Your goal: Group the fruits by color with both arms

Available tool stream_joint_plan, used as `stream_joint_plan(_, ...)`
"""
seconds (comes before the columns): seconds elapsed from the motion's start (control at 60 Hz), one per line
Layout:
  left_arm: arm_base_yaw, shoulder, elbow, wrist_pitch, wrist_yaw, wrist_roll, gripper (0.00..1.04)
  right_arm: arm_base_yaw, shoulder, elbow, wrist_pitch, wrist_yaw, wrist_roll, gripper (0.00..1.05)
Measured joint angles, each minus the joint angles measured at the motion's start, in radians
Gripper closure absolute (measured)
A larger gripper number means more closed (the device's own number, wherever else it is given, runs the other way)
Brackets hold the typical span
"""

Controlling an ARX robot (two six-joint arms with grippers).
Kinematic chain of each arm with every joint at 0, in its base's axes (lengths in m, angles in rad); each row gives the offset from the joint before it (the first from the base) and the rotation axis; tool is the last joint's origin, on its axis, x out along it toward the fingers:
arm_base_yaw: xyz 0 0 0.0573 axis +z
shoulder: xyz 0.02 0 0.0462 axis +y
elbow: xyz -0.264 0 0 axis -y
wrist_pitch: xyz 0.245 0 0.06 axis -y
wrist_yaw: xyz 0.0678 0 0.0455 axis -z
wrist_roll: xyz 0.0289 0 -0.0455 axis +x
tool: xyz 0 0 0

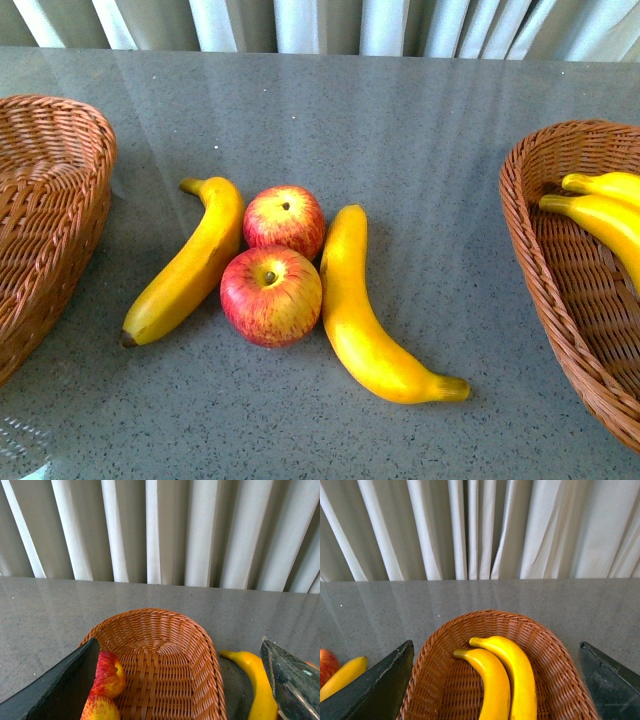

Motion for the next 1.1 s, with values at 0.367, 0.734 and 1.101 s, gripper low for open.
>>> stream_joint_plan(0.367,0.000,0.000,0.000,0.000,0.000,0.000,0.09,0.000,0.000,0.000,0.000,0.000,0.000,0.09)
stream_joint_plan(0.734,0.000,0.000,0.000,0.000,0.000,0.000,0.09,0.000,0.000,0.000,0.000,0.000,0.000,0.09)
stream_joint_plan(1.101,-0.109,0.564,0.153,0.209,0.063,0.188,0.09,0.000,0.000,0.000,0.000,0.000,0.000,0.09)
